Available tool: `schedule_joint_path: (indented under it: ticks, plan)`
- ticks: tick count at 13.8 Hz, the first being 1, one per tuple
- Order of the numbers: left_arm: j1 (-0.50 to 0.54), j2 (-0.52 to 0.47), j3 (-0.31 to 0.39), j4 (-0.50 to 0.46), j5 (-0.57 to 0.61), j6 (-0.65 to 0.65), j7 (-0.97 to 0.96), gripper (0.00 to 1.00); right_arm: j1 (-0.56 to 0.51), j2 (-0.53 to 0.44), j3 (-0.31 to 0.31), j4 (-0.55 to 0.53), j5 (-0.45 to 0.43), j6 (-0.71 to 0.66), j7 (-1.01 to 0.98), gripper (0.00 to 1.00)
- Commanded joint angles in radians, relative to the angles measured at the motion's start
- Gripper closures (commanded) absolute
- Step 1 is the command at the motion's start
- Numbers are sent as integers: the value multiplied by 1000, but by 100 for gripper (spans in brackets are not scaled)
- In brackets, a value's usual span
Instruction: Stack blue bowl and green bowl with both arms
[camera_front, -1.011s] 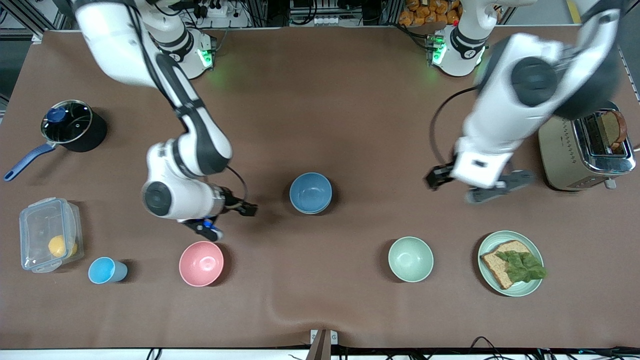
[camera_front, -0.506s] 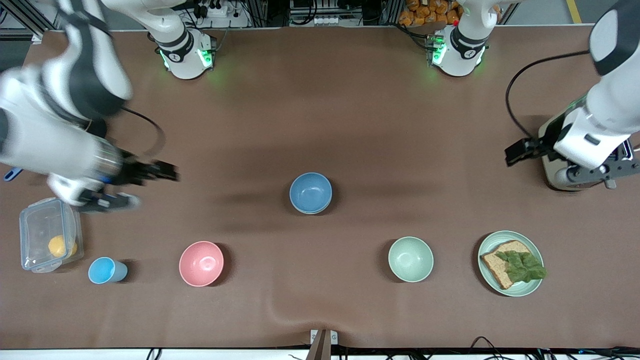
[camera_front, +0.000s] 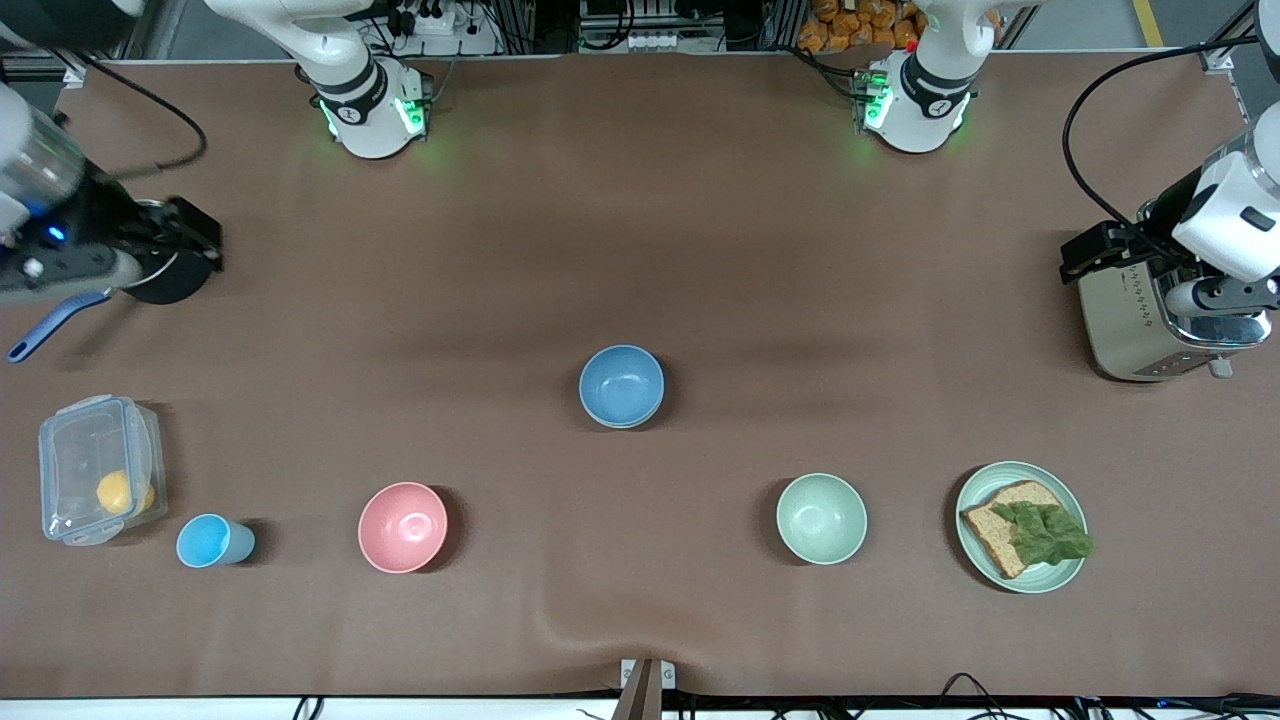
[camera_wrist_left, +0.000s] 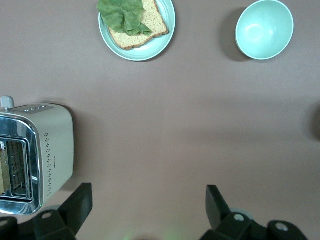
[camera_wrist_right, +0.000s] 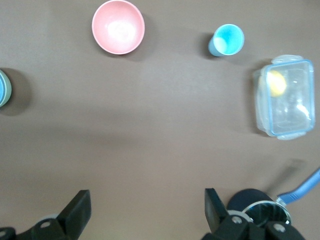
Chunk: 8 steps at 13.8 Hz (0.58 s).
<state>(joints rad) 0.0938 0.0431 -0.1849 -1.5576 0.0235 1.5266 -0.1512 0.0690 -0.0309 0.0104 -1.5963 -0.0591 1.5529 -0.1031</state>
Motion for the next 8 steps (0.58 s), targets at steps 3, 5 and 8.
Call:
schedule_joint_path:
  ticks: [3, 5, 8]
  plan:
    - [0, -45, -1, -18, -24, -31, 16, 0, -25, -35, -18, -39, -16, 9, -1, 0]
    - [-2, -46, -4, -12, -22, -34, 16, 0, -28, -34, -35, -39, -10, 13, 5, 0]
    - [-3, -43, -7, 1, -24, -36, 13, 0, -51, -24, -49, -36, -5, 19, 10, 0]
